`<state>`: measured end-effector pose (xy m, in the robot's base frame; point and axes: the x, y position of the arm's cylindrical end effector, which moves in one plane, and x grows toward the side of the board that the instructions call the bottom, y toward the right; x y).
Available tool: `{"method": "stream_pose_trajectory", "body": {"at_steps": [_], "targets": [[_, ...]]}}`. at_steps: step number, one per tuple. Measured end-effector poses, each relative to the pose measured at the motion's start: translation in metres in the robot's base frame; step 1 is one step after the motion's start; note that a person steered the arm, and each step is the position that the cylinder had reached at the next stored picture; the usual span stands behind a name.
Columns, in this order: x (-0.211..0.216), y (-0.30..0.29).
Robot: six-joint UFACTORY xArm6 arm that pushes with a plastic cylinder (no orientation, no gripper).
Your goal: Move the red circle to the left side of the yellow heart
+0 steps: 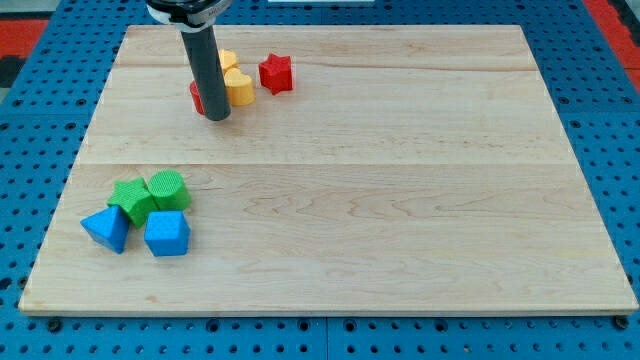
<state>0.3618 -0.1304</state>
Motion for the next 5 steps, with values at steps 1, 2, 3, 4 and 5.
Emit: {"method": "stream_pose_trajectory", "body": {"at_steps": [1,2,3,4,5], "targets": [[-0.005,0.000],[-0.012,0.000],[0.040,0.033],[0.133,0.038],[0.165,0.051]]}}
